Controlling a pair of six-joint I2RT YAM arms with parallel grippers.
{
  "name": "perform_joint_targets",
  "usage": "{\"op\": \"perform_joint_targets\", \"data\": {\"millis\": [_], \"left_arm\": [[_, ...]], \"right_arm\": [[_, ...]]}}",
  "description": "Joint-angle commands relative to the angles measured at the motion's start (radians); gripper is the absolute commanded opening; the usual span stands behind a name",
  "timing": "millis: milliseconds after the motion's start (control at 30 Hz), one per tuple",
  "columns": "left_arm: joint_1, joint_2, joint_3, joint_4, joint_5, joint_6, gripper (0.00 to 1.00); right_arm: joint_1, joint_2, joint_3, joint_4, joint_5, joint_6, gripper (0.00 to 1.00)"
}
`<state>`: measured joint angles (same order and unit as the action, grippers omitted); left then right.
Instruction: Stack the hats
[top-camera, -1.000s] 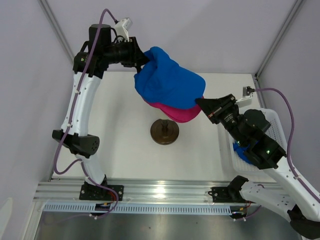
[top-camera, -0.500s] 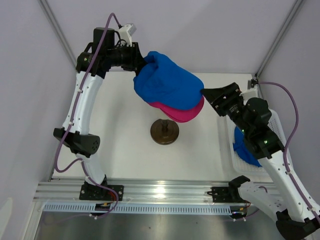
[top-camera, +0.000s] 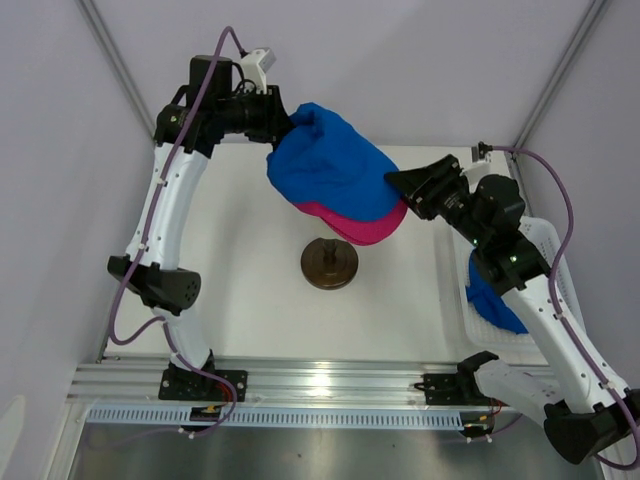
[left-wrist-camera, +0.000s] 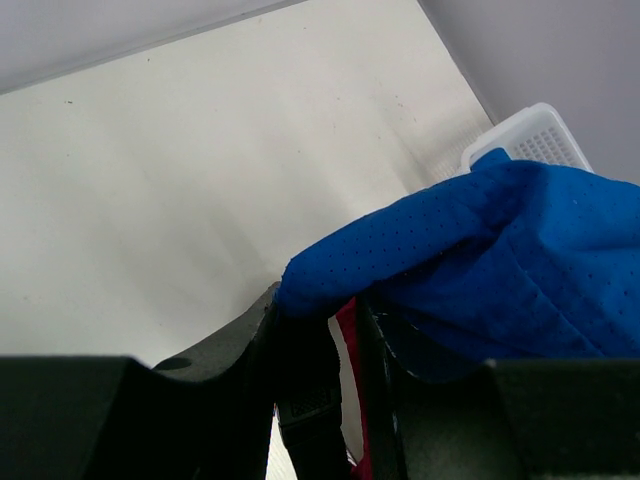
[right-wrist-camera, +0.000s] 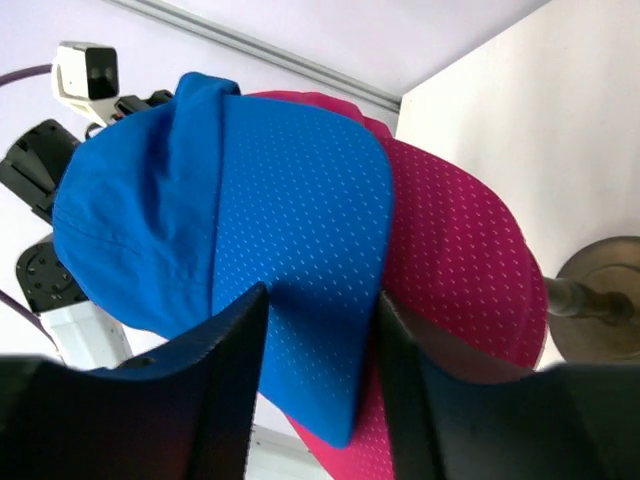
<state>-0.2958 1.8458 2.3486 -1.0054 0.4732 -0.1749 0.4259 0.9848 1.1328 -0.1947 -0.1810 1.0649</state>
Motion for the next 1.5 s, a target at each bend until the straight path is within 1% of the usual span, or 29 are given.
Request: {"op": "perform_joint_targets", "data": {"millis": [0, 33, 100, 133, 200, 333, 467, 567, 600, 733, 800, 967, 1067, 1100, 1200, 1300, 1467], "left_arm": [[-0.016, -0.019, 0.001, 0.004, -0.024, 0.012, 0.38], [-0.017, -0.019, 0.000, -0.004, -0.028, 0.014, 0.37], [-0.016, -0.019, 0.000, -0.009, -0.044, 0.018, 0.37], [-0.017, -0.023, -0.002, -0.012, -0.045, 0.018, 0.37], [-0.017, -0.029, 0.000, -0.012, -0.056, 0.021, 0.38], [-0.016, -0.043, 0.000, -0.013, -0.071, 0.018, 0.39], [-0.016, -0.049, 0.005, -0.012, -0.094, 0.005, 0.40], [-0.016, -0.059, 0.005, -0.002, -0.120, -0.023, 0.43], [-0.016, -0.060, 0.002, 0.004, -0.120, -0.029, 0.44], [-0.016, -0.086, -0.003, 0.024, -0.126, -0.052, 0.45], [-0.014, -0.102, -0.008, 0.039, -0.139, -0.060, 0.49], [-0.005, -0.096, -0.011, 0.048, -0.133, -0.071, 0.51], [-0.003, -0.065, -0.008, 0.031, -0.119, -0.063, 0.48], [-0.003, -0.056, -0.012, 0.015, -0.120, -0.061, 0.44], [-0.003, -0.042, -0.046, 0.002, -0.134, -0.049, 0.38], [-0.003, -0.060, -0.106, 0.027, -0.160, -0.043, 0.38], [0.000, -0.060, -0.135, 0.033, -0.197, -0.029, 0.38]], "right_arm": [[0.004, 0.015, 0.070, 0.044, -0.031, -0.013, 0.47], [0.004, 0.017, 0.073, 0.041, -0.020, -0.019, 0.31], [0.004, 0.012, 0.085, 0.026, -0.002, -0.020, 0.12], [0.002, 0.008, 0.090, 0.015, 0.027, -0.013, 0.00], [0.002, -0.011, 0.090, 0.012, 0.046, 0.001, 0.00], [0.001, -0.038, 0.087, -0.011, 0.087, 0.090, 0.00], [0.002, -0.058, 0.062, -0.069, 0.098, 0.245, 0.00], [0.010, -0.103, 0.015, -0.115, 0.153, 0.317, 0.00], [0.011, -0.130, 0.004, -0.130, 0.187, 0.364, 0.00], [0.011, -0.199, -0.033, -0.192, 0.311, 0.449, 0.00], [0.014, -0.213, -0.033, -0.213, 0.354, 0.480, 0.00], [0.013, -0.212, -0.027, -0.268, 0.361, 0.503, 0.00], [0.014, -0.186, -0.036, -0.282, 0.316, 0.517, 0.00], [0.014, -0.181, -0.051, -0.282, 0.295, 0.517, 0.00], [0.014, -0.176, -0.086, -0.269, 0.270, 0.503, 0.00], [0.014, -0.181, -0.114, -0.259, 0.255, 0.480, 0.00], [0.014, -0.201, -0.183, -0.281, 0.238, 0.461, 0.00]]}}
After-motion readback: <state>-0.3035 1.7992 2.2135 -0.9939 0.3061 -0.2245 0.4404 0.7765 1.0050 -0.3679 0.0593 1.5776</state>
